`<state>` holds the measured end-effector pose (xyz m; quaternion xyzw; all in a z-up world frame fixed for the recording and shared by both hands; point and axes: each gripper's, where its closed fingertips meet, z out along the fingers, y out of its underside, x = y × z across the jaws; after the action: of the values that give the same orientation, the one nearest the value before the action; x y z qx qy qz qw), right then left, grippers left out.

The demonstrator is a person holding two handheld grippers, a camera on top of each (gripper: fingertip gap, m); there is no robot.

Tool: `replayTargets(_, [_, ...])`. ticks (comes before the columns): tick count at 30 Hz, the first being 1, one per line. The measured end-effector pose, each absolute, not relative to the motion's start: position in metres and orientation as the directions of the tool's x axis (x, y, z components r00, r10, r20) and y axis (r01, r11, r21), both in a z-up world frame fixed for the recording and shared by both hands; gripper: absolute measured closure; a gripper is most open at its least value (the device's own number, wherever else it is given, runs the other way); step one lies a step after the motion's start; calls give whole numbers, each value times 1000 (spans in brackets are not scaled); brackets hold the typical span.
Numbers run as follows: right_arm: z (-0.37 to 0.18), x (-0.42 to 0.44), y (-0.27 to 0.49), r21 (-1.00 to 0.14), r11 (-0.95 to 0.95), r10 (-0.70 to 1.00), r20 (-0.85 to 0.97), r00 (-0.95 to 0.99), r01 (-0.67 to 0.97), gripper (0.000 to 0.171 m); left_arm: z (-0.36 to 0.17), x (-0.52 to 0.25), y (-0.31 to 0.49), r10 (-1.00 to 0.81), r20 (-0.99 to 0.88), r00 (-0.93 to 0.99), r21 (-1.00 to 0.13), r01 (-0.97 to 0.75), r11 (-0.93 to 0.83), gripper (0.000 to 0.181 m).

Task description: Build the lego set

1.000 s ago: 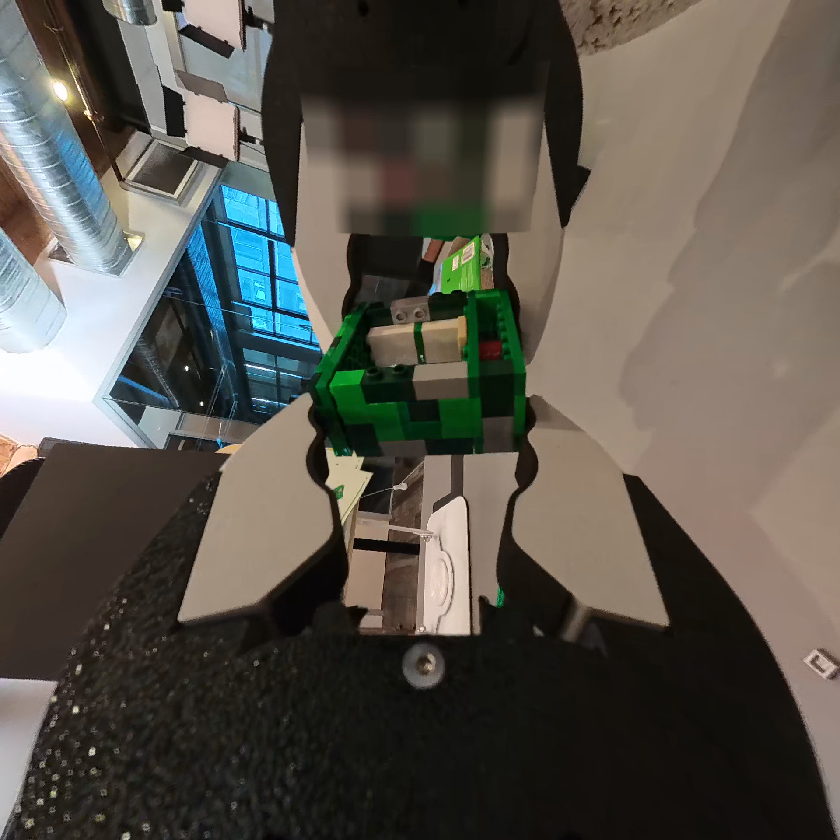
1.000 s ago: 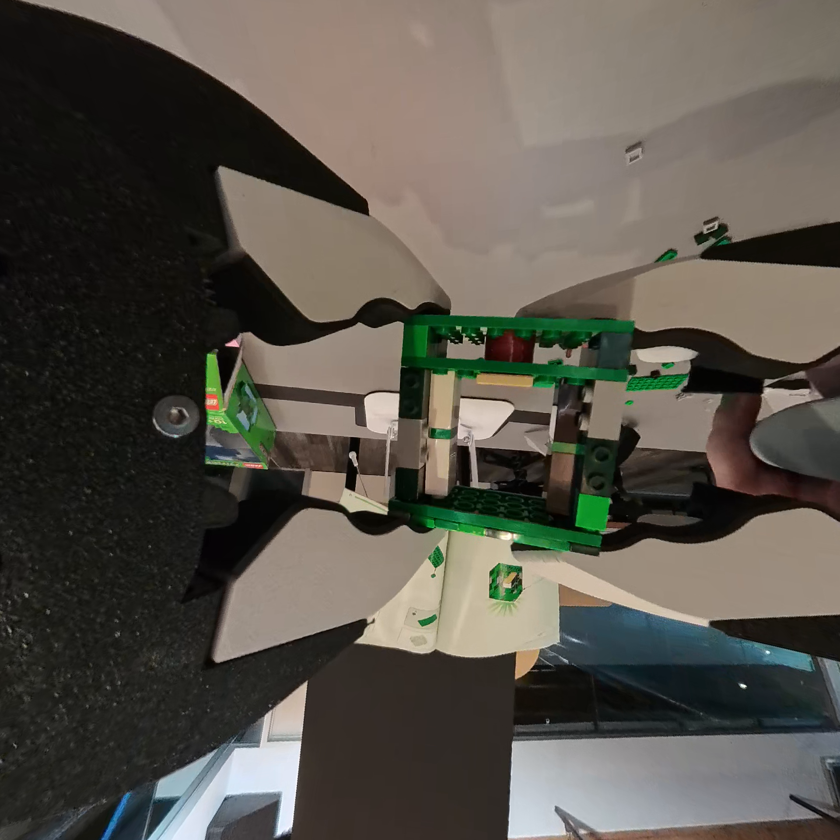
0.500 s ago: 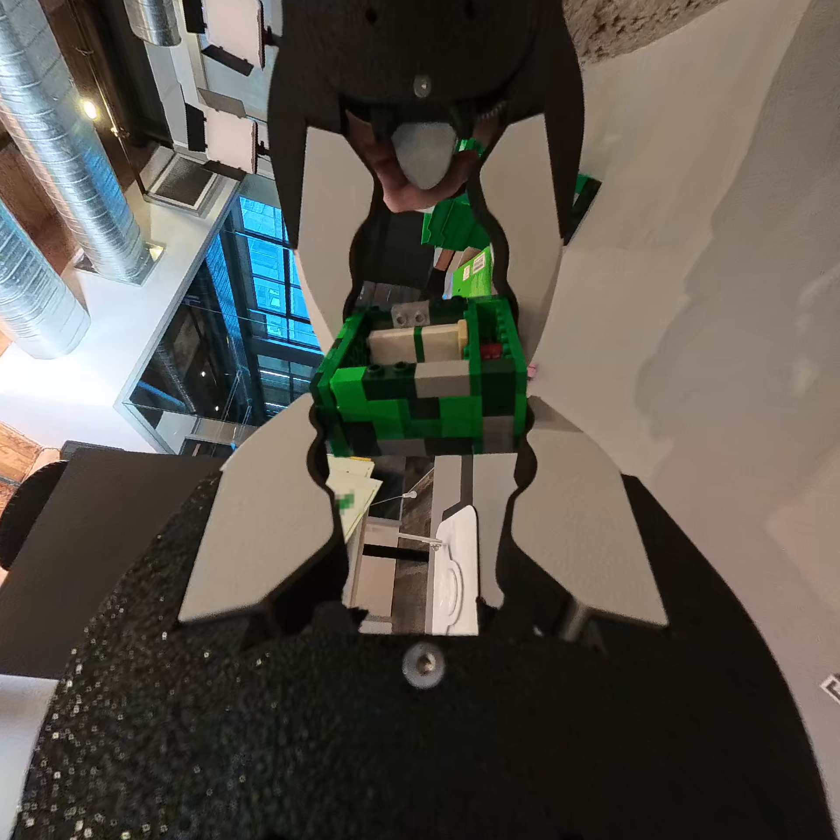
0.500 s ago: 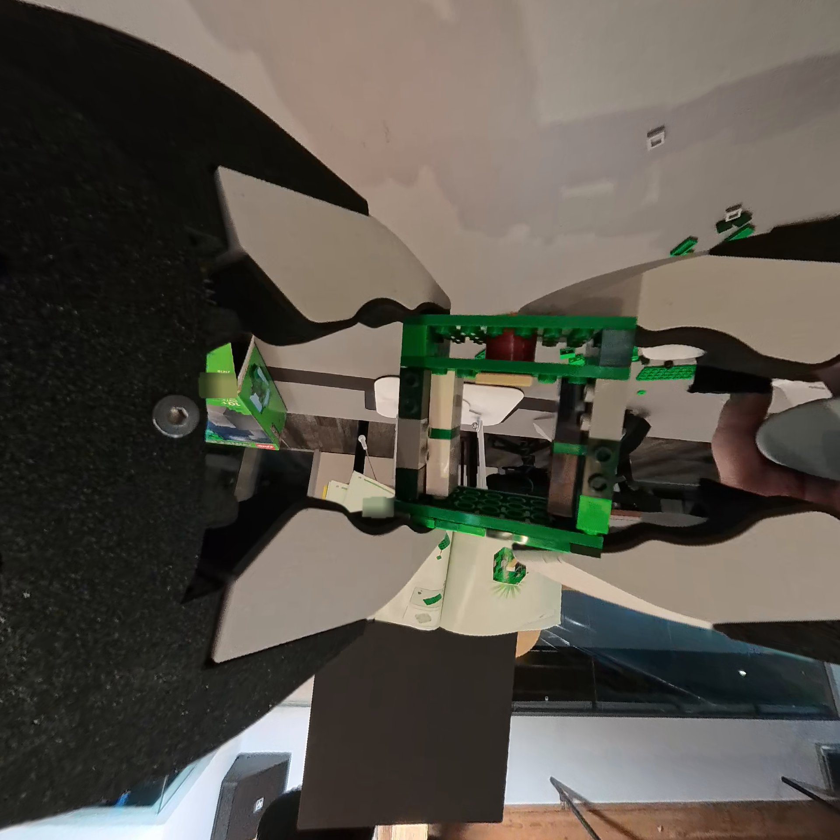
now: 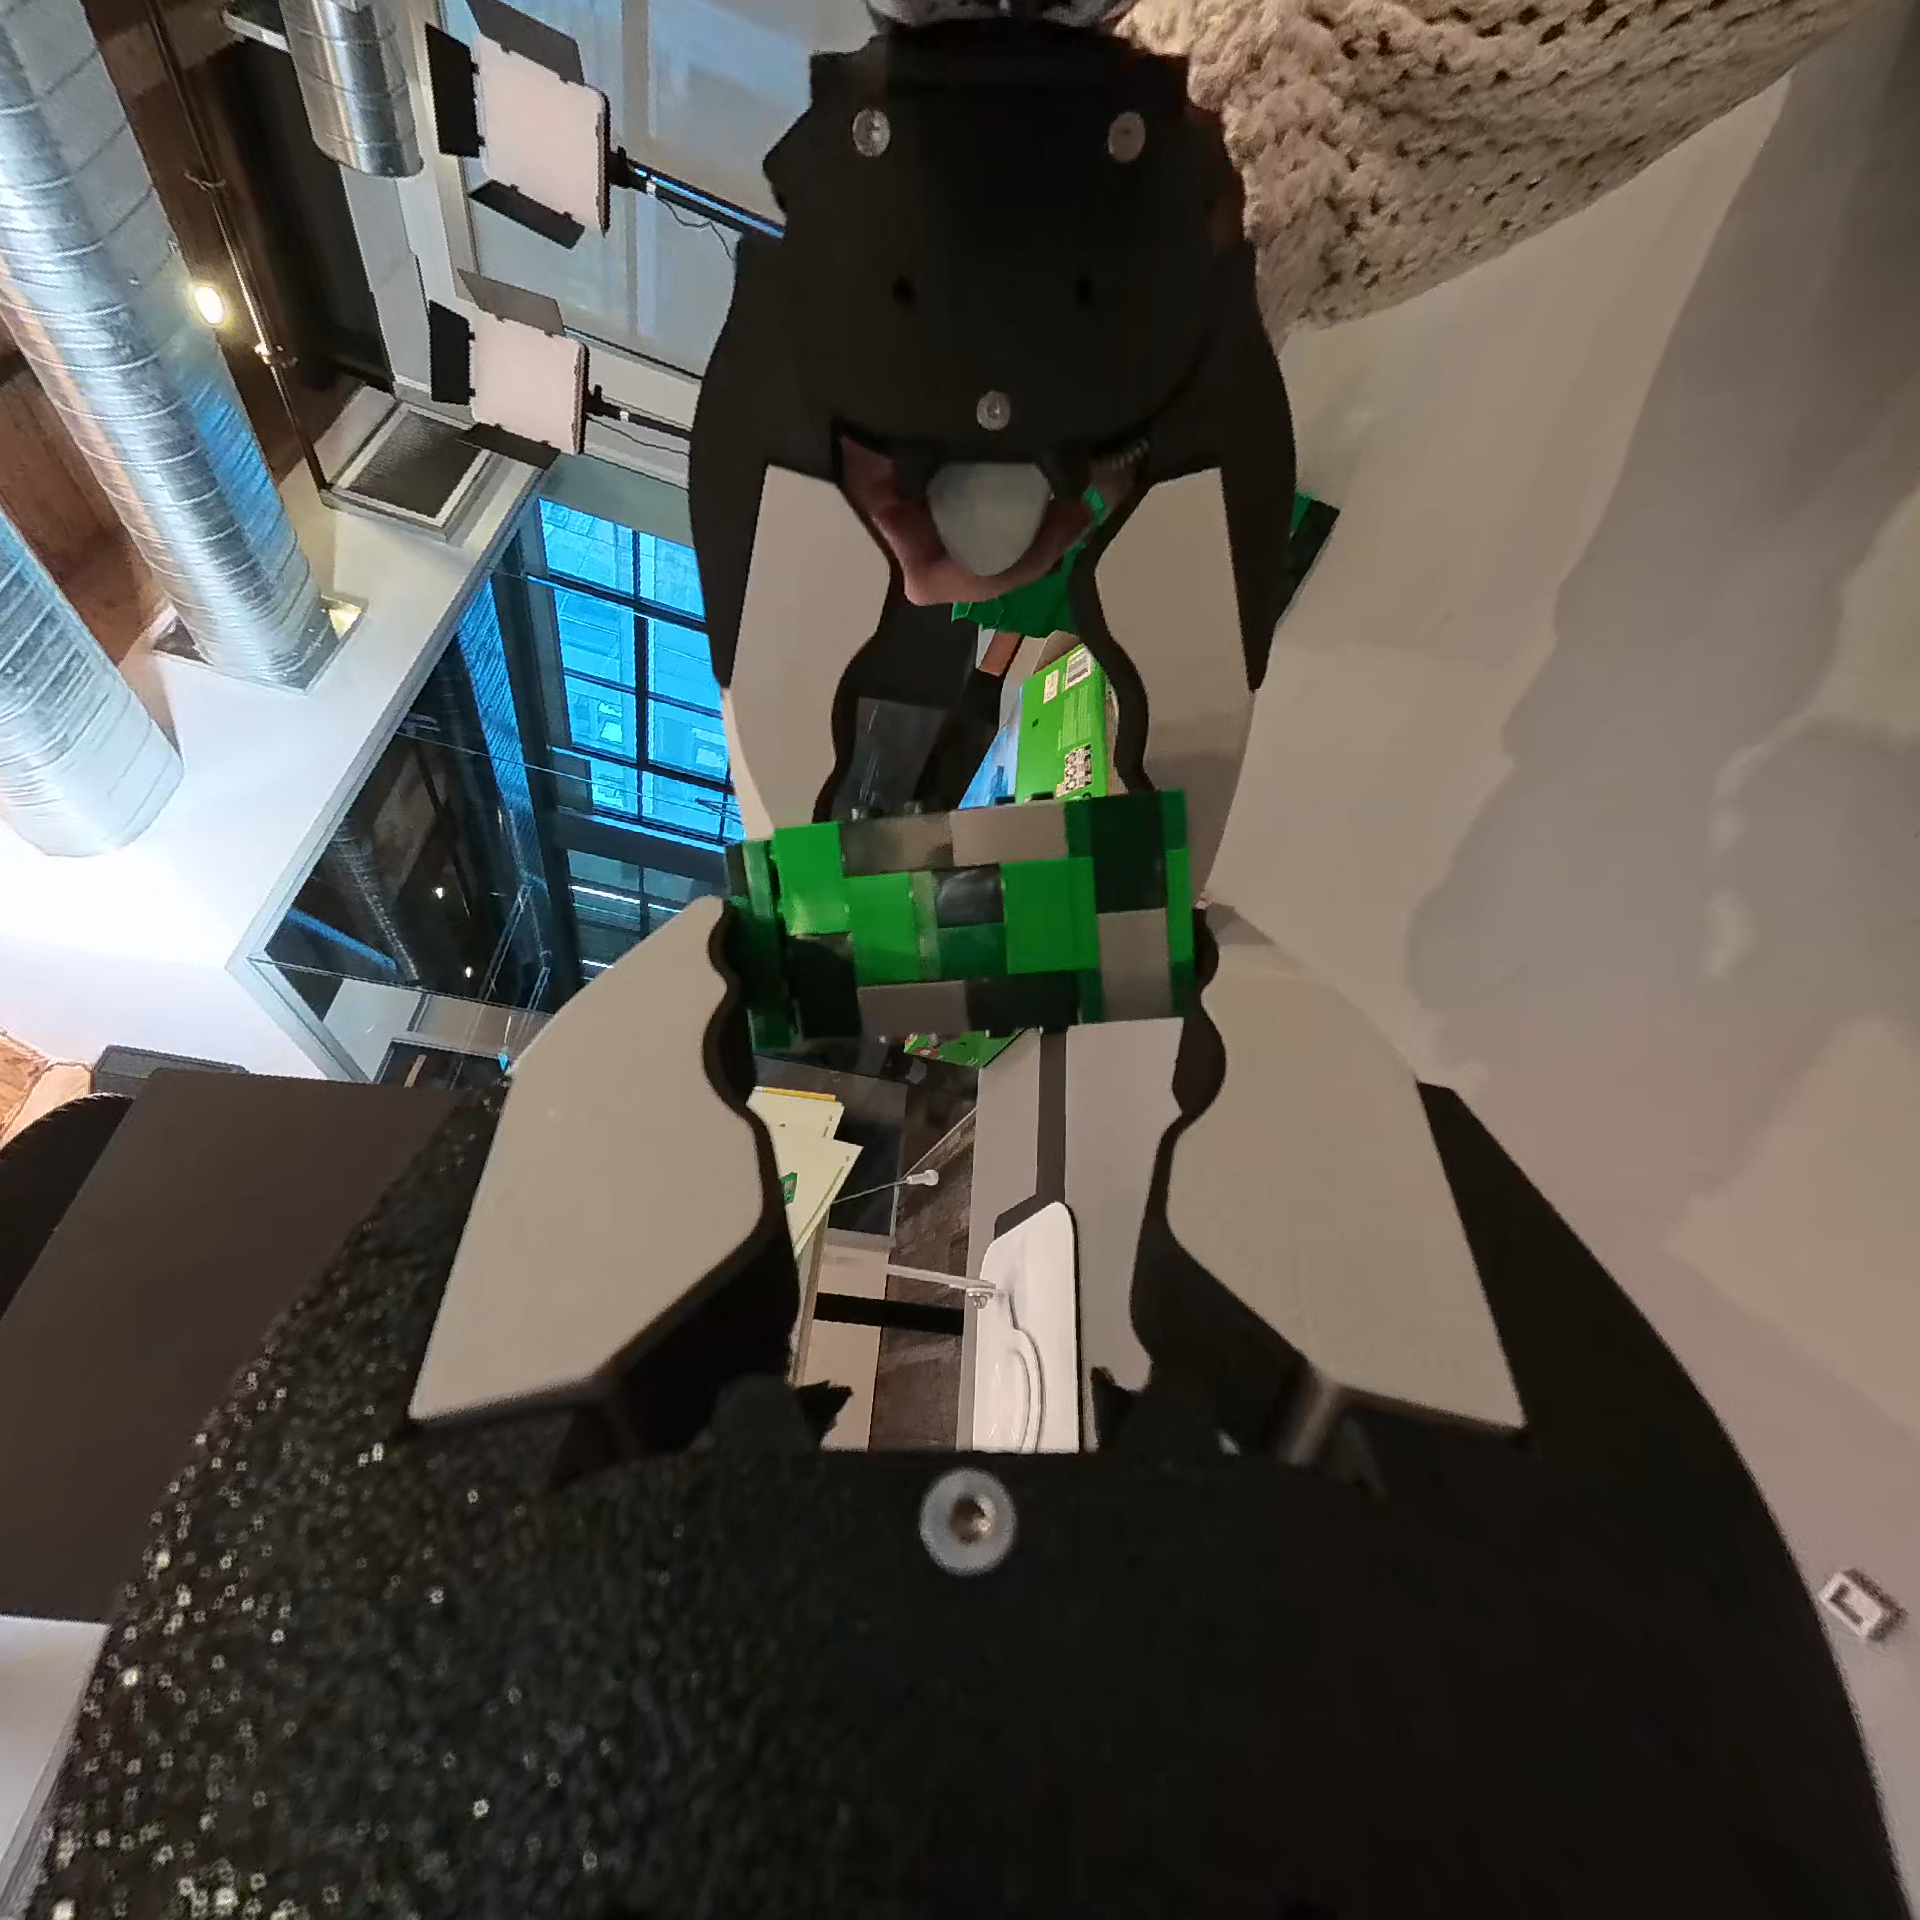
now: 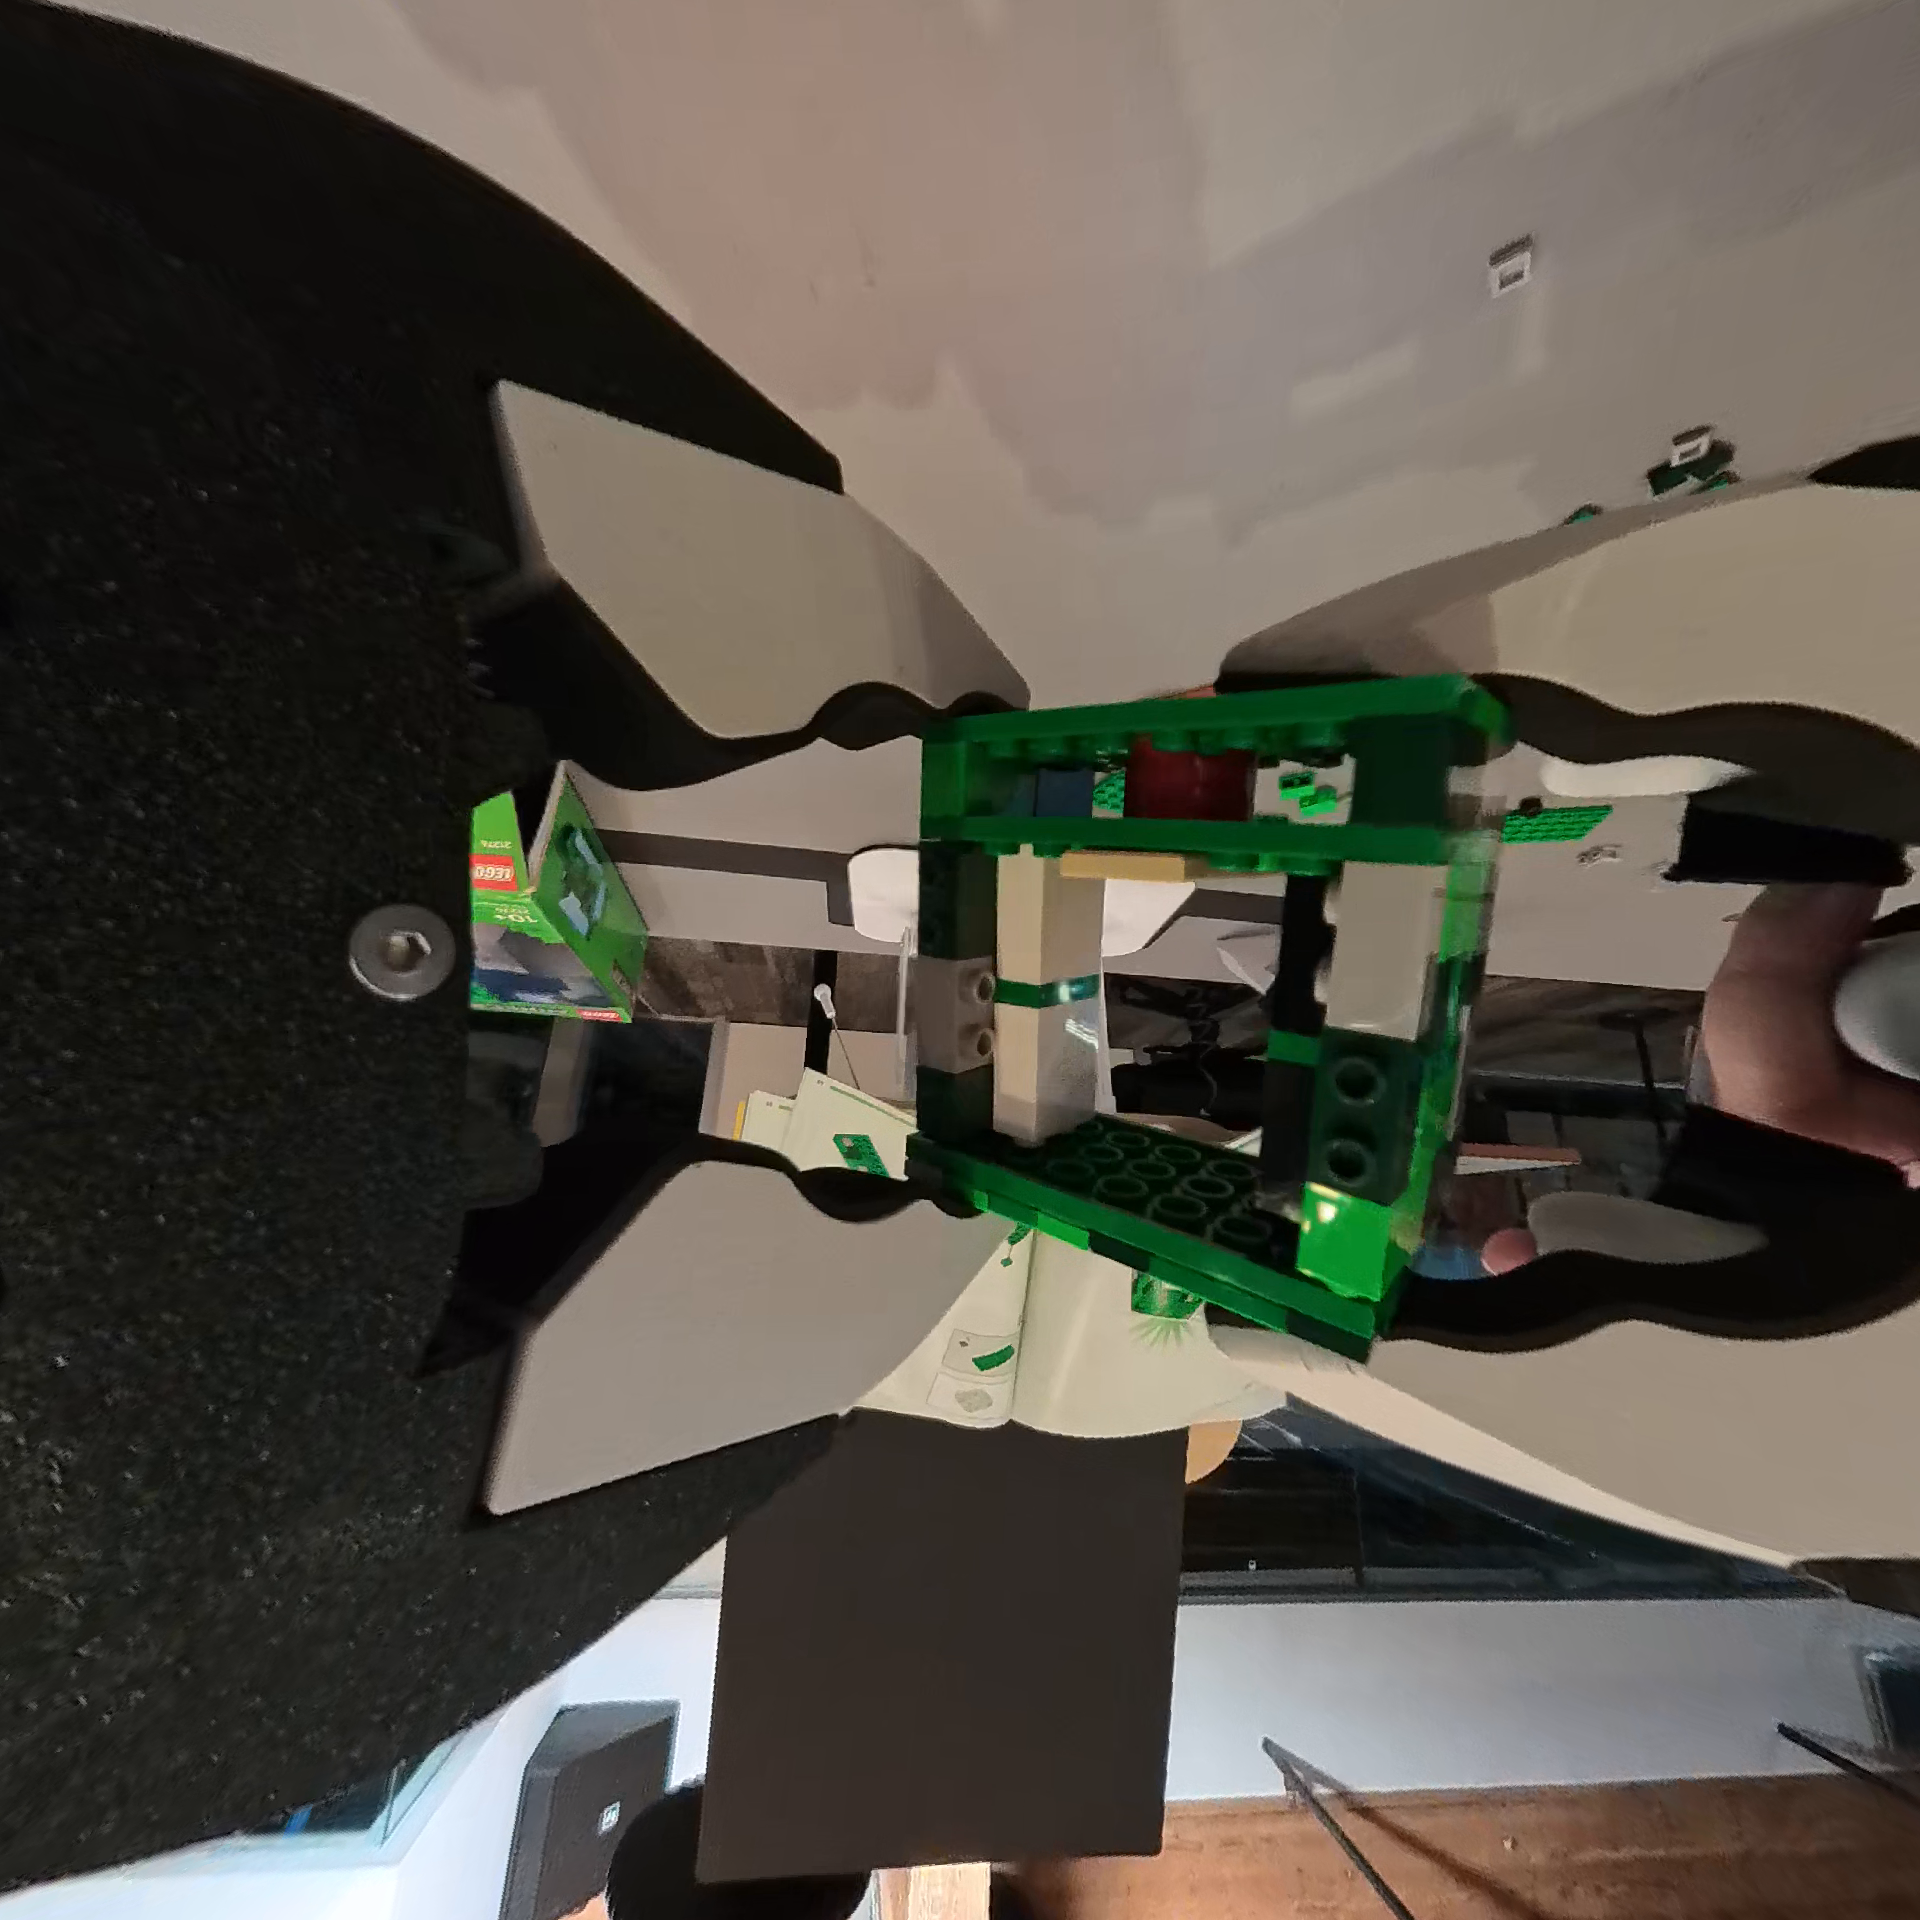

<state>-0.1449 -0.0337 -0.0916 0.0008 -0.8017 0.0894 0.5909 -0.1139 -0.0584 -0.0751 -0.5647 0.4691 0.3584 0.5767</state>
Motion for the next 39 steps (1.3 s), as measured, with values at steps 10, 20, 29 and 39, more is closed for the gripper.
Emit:
replayTargets(10, [-88,-138,-48,-194,965,131,940,-316,-176,90,-74,-111,-61,-115,-957,265,-277,-955,110,103])
replayTargets(20, [-84,-137,-47,-171,971,117,949,-293,-165,89,-72,-113,-60,-100,-959,265,-275,-956,105,103])
replayTargets(29, [-65,-134,-36,-384,908,318,894,-316,-171,91,-52,-136,-67,-7,-955,297,-297,-953,68,103])
replayTargets(39, [-61,-107,-77,-977,80,370,-156,-916,198,78,-37,-124,-81,17,-954,300,-291,-939,184,104])
